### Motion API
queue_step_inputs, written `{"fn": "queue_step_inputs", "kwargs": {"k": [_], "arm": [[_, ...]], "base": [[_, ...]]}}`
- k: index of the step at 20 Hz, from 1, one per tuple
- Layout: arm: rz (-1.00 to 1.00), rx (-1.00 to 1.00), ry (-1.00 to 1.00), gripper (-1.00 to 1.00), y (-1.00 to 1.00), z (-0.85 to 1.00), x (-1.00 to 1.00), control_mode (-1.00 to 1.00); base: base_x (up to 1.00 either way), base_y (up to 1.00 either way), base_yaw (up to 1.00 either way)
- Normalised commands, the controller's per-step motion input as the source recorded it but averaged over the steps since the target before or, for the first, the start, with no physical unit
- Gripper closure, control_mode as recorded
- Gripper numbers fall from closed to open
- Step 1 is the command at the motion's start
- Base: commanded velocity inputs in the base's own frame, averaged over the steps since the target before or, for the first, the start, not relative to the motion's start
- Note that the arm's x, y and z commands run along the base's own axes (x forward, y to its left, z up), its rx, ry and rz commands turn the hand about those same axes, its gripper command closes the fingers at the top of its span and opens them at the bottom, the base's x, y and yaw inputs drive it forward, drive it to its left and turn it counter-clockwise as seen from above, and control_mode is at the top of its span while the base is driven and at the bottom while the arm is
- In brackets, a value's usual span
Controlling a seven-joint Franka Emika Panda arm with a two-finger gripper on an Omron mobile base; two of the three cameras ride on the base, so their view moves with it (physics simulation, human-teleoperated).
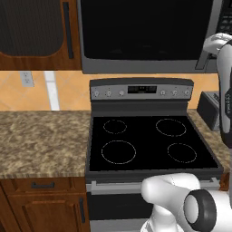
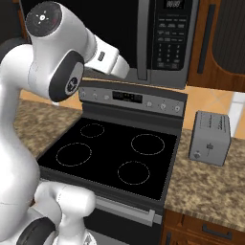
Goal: Pick the lemon from the sink and place it in the bowl. Then pick the bowl and place it in the microwave. Then close the microwave door and press the start button.
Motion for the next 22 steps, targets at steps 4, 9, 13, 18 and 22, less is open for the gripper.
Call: {"fn": "queue_step_inputs", "kwargs": {"k": [4, 9, 13, 18, 22], "arm": [[0.0, -0.29, -0.05, 1.0, 0.0, -0.28, -0.08, -1.0], [0.0, -0.15, -0.16, 1.0, -0.02, -0.11, -0.14, -1.0], [0.0, -0.1, -0.3, 1.0, -0.15, -0.23, -0.12, -1.0], [0.0, -0.01, -0.13, 1.0, -0.21, -0.02, 0.0, -1.0], [-0.01, 0.0, -0.03, 1.0, -0.23, 0.0, 0.0, -1.0]], "base": [[0.0, 0.0, 0.0], [0.0, 0.0, 0.0], [0.0, 0.0, 0.0], [0.0, 0.0, 0.0], [0.0, 0.0, 0.0]]}}
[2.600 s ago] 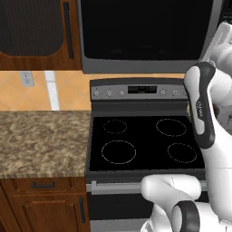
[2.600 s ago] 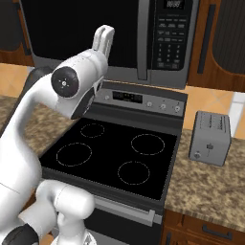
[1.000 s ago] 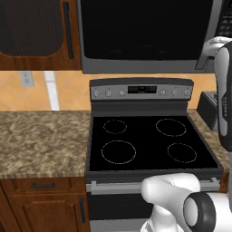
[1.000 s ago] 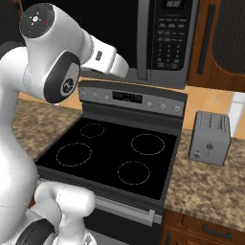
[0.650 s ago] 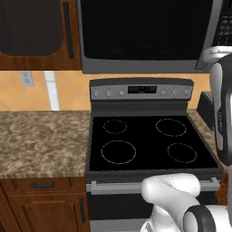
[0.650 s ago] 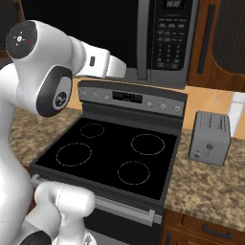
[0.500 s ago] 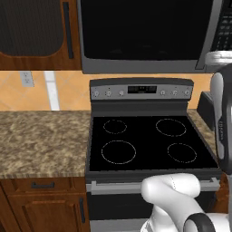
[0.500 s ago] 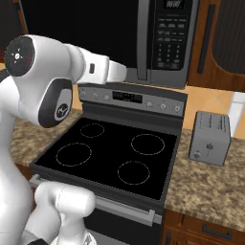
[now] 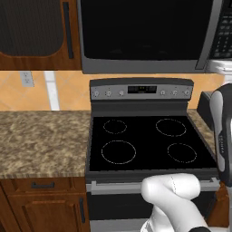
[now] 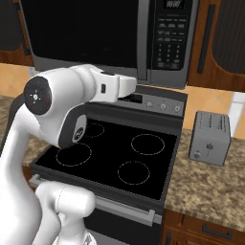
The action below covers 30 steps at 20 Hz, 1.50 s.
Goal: Pick the lemon from the sink and place it in the bowl. Then pick the bowl and place it in the microwave. Then close the microwave door and press the start button.
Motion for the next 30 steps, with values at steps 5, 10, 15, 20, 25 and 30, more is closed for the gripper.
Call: {"fn": "queue_step_inputs", "kwargs": {"k": [5, 10, 15, 20, 25, 30], "arm": [[0.0, 0.0, -0.07, 1.0, -0.22, 0.0, 0.03, -1.0], [0.0, 0.0, -0.12, 1.0, -0.2, 0.0, 0.03, -1.0], [0.0, 0.0, 0.02, 1.0, -0.06, 0.0, 0.2, -1.0], [0.04, 0.02, 0.07, 1.0, -0.12, 0.0, 0.25, -1.0], [0.09, 0.06, 0.0, 1.0, -0.42, 0.0, 0.14, -1.0], [0.07, 0.04, 0.0, 1.0, -0.32, 0.0, 0.14, -1.0]], "base": [[0.0, 0.0, 0.0], [0.0, 0.0, 0.0], [0.0, 0.0, 0.0], [0.0, 0.0, 0.0], [0.0, 0.0, 0.0], [0.0, 0.0, 0.0]]}}
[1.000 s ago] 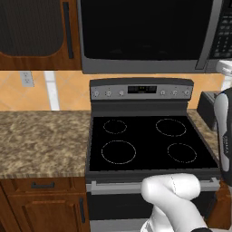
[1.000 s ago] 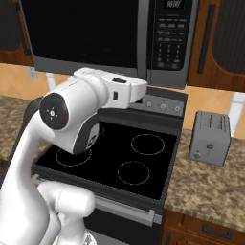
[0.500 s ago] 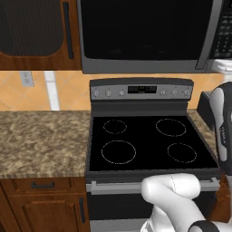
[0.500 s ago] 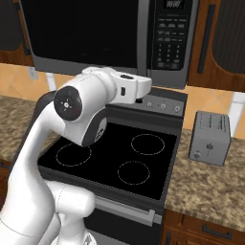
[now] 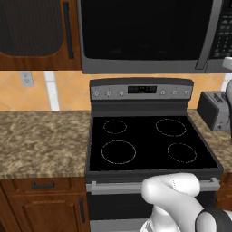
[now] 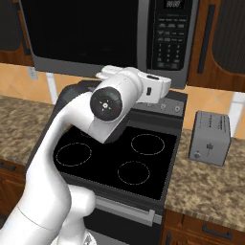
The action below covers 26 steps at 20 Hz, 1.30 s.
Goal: Pick the lemon from the sink and place it in the bowl. Then pick the bowl and place it in the microwave. Then close the microwave door and press the start button.
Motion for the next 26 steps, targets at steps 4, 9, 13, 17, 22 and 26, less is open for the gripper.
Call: {"fn": "queue_step_inputs", "kwargs": {"k": [4, 9, 13, 17, 22, 26], "arm": [[0.01, 0.0, 0.0, 1.0, -0.13, 0.0, 0.21, -1.0], [0.0, 0.0, 0.0, 1.0, -0.02, 0.0, 0.32, -1.0], [0.0, 0.0, 0.0, 1.0, 0.0, 0.0, 0.34, -1.0], [0.0, 0.0, 0.0, 1.0, -0.08, 0.0, 0.29, -1.0], [0.0, 0.0, 0.0, 1.0, -0.21, 0.0, 0.2, -1.0], [0.0, 0.0, 0.0, 1.0, -0.18, 0.0, 0.25, -1.0]], "base": [[0.0, 0.0, 0.0], [0.0, 0.0, 0.0], [0.0, 0.0, 0.0], [0.0, 0.0, 0.0], [0.0, 0.0, 0.0], [0.0, 0.0, 0.0]]}}
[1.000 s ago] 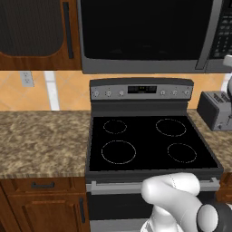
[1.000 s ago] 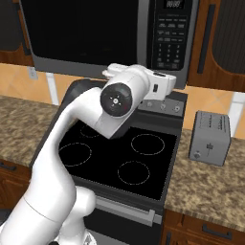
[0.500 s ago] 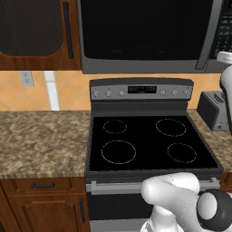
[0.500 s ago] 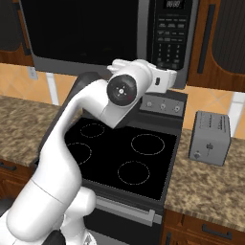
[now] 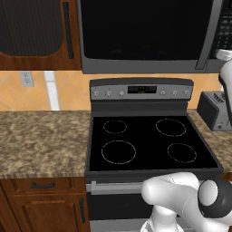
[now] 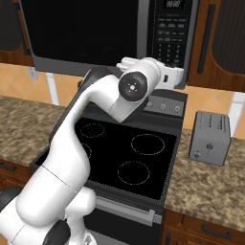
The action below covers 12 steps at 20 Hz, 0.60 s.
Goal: Pick the lemon from the sink and place it in the bowl. Then pick the bowl and place it in the microwave. Then close the microwave door and press the start button.
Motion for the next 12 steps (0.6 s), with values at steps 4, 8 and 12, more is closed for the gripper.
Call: {"fn": "queue_step_inputs", "kwargs": {"k": [4, 8, 12], "arm": [[0.0, 0.0, 0.0, 1.0, -0.08, 0.0, 0.28, -1.0], [0.0, 0.0, 0.0, 1.0, 0.0, -0.08, 0.17, -1.0], [0.0, 0.0, 0.0, 1.0, 0.0, -0.07, 0.2, -1.0]], "base": [[0.0, 0.0, 0.0], [0.0, 0.0, 0.0], [0.0, 0.0, 0.0]]}}
